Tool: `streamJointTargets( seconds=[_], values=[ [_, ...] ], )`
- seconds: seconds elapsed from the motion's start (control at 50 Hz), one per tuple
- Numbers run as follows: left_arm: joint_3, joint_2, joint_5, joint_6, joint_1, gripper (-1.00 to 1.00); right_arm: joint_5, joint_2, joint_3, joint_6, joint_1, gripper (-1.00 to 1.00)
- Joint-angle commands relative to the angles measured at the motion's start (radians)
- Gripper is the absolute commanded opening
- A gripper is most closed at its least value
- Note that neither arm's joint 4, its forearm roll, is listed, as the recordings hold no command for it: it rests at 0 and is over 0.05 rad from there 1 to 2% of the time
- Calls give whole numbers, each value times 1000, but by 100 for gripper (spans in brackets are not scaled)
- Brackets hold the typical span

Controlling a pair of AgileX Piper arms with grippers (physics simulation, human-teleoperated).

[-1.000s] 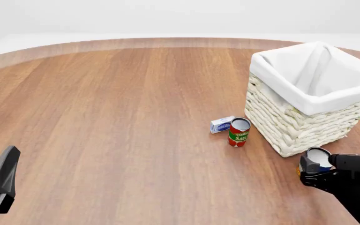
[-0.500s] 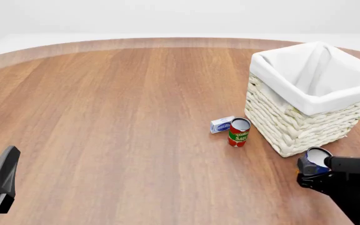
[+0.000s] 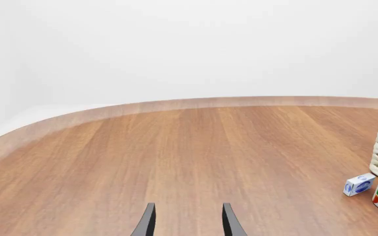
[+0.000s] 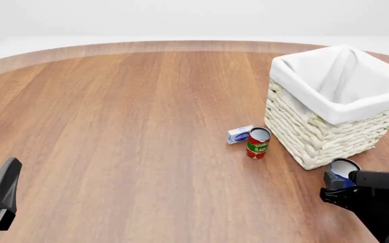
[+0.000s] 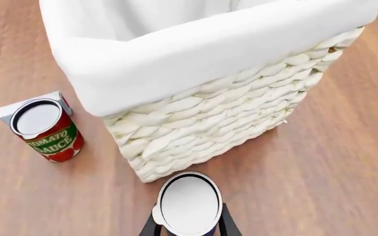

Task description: Pick up the alphabet soup and the cream cheese box, and put them in the basket.

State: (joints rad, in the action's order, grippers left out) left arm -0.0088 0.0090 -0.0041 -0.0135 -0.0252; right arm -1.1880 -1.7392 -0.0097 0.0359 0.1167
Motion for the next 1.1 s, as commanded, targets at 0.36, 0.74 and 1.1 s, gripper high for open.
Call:
streamJointTargets(
  seconds=[0.36, 0.74, 1.1],
  values=[
    [1, -1, 0, 0, 0, 100, 314, 386, 10, 17, 7, -100],
    [1, -1, 0, 0, 0, 100, 842, 1021, 1, 70, 43, -100],
    [1, -1, 0, 0, 0, 100, 1252, 1385, -154, 91, 27, -100]
  ],
)
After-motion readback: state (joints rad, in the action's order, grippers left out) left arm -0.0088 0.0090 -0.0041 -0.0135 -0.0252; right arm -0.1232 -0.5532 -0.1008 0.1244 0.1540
